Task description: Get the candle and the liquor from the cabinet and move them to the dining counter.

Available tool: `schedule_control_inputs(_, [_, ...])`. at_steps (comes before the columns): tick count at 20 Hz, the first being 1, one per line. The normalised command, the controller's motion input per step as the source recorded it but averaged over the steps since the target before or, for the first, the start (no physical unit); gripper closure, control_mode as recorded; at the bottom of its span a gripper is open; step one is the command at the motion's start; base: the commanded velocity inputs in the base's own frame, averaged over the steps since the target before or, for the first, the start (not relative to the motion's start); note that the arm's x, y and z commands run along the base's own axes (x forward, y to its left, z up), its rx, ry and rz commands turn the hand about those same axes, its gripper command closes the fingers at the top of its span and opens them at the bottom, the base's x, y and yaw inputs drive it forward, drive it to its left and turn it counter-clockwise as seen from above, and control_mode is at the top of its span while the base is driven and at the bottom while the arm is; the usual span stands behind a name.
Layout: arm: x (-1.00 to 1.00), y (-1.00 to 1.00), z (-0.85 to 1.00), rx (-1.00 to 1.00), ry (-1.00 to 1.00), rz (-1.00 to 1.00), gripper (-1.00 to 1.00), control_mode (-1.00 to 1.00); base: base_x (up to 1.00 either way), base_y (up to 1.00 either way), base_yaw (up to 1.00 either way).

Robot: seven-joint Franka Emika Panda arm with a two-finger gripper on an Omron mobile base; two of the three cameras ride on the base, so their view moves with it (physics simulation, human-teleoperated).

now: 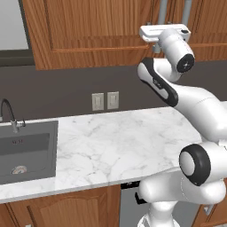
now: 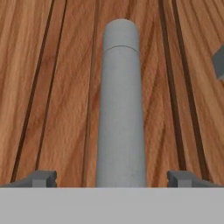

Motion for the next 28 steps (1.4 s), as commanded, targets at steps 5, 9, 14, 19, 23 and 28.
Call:
schedule_control_inputs(5, [0.26,0.00,0.00,0.00,0.03,0.00,-1.00,-1.00,0.00,0.00,0.00])
schedule_control_inputs(9, [0.16,0.00,0.00,0.00,0.03,0.00,1.00,-1.00,0.00,0.00,0.00])
schedule_control_inputs(14, [0.06,0.00,0.00,0.00,0.02,0.00,1.00,-1.00,0.00,0.00,0.00])
schedule_control_inputs(19, [0.00,0.00,0.00,0.00,0.00,0.00,1.00,-1.00,0.00,0.00,0.00])
schedule_control_inputs(23, [0.00,0.00,0.00,0.00,0.00,0.00,1.00,-1.00,0.00,0.00,0.00])
schedule_control_inputs(28, [-0.03,0.00,0.00,0.00,0.00,0.00,1.00,-1.00,0.00,0.00,0.00])
